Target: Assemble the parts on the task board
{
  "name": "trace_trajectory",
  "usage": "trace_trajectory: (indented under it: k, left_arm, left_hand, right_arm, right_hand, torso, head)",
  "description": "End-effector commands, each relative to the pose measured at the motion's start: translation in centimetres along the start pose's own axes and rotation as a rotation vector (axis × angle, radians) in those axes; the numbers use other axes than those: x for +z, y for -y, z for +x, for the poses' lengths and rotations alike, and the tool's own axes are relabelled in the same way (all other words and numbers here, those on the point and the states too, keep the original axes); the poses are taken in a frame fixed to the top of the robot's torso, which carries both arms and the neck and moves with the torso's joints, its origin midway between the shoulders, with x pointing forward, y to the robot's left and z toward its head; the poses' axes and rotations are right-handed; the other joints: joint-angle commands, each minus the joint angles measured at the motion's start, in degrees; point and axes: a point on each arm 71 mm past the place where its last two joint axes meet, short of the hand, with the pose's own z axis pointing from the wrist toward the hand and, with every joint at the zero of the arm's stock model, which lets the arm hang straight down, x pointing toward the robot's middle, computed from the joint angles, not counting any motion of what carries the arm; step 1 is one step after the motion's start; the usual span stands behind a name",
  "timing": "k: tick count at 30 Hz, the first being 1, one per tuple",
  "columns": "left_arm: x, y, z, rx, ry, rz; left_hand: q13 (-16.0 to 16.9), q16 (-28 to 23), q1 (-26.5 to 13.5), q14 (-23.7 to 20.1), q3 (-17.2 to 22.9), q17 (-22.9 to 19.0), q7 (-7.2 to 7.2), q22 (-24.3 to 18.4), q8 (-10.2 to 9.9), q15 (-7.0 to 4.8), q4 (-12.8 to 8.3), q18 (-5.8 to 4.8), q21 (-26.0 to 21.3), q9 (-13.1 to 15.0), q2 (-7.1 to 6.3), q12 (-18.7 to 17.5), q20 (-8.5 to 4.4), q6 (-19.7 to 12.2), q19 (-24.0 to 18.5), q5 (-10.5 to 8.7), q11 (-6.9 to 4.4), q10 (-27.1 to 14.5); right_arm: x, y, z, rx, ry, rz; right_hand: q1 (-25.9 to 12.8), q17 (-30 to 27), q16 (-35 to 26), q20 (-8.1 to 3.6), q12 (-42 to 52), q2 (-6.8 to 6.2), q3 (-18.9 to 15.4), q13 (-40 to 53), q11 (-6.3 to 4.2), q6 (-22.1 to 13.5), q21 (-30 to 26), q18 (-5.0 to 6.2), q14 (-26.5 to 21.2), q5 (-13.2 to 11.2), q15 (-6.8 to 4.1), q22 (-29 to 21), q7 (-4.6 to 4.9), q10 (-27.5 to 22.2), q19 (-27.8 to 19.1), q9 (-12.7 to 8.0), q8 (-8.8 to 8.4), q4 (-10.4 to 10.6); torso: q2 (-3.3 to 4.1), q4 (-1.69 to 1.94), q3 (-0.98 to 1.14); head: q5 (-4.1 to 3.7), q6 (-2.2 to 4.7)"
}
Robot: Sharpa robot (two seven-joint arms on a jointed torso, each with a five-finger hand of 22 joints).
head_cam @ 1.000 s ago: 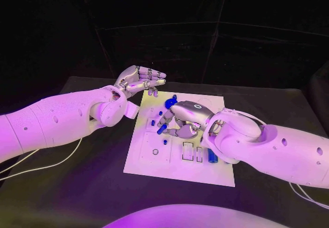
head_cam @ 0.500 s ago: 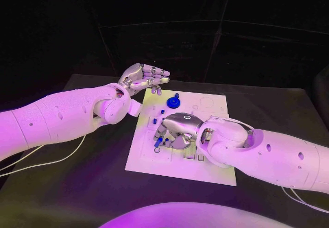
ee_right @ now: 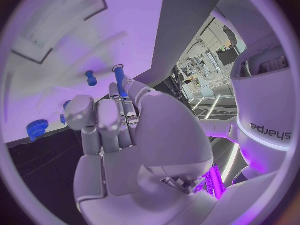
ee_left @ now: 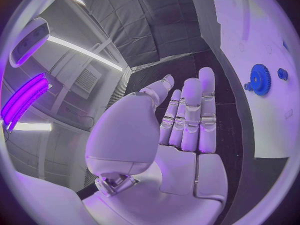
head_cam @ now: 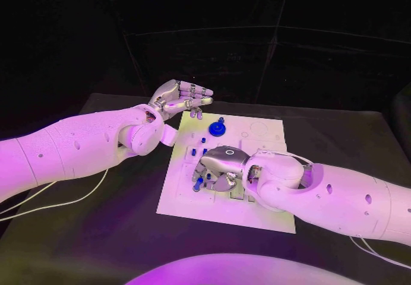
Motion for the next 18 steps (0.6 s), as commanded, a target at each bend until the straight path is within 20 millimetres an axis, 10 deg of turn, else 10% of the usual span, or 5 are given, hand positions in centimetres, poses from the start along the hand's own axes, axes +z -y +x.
trace_trajectory:
  k: [1, 18]
  left_arm:
    - [0.06, 0.11, 0.11, -0.009, -0.008, 0.008]
    - [0.04, 0.06, 0.11, -0.01, -0.01, 0.005]
  left_hand:
    - [0.09, 0.1, 0.0, -0.21, -0.31, -0.05, -0.02, -0.05, 0.13, 0.18, 0.11, 0.36, -0.26, 0.04, 0.46, 0.23, 0.43, -0.4, 0.09, -0.2, -0.07, -0.42]
    - [0.09, 0.1, 0.0, -0.21, -0.31, -0.05, -0.02, -0.05, 0.13, 0.18, 0.11, 0.36, -0.26, 0.04, 0.46, 0.23, 0.43, -0.4, 0.09, -0.2, -0.07, -0.42]
  right_arm:
    - [0.08, -0.13, 0.13, -0.034, -0.007, -0.008]
    - [0.66, -0.41, 0.72, -0.099, -0.039, 0.016]
  right_hand:
    - [-0.1, 0.13, 0.3, 0.33, -0.36, -0.22, 0.36, 0.08, 0.28, -0.15, 0.2, -0.32, 0.88, 0.34, -0.04, 0.03, 0.23, -0.08, -0.25, -0.01, -0.1, 0.03]
    - [-0.31, 0.03, 0.26, 0.37, -0.48, -0.36, 0.49, 0.1, 0.32, -0.17, 0.08, -0.27, 0.84, 0.29, -0.01, -0.2, 0.25, -0.09, -0.43, 0.0, -0.1, -0.01]
  torso:
    - [0.07, 0.02, -0.03]
    - [0.03, -0.01, -0.03]
  head:
    - [0.01, -0.15]
    - [0.12, -0.32]
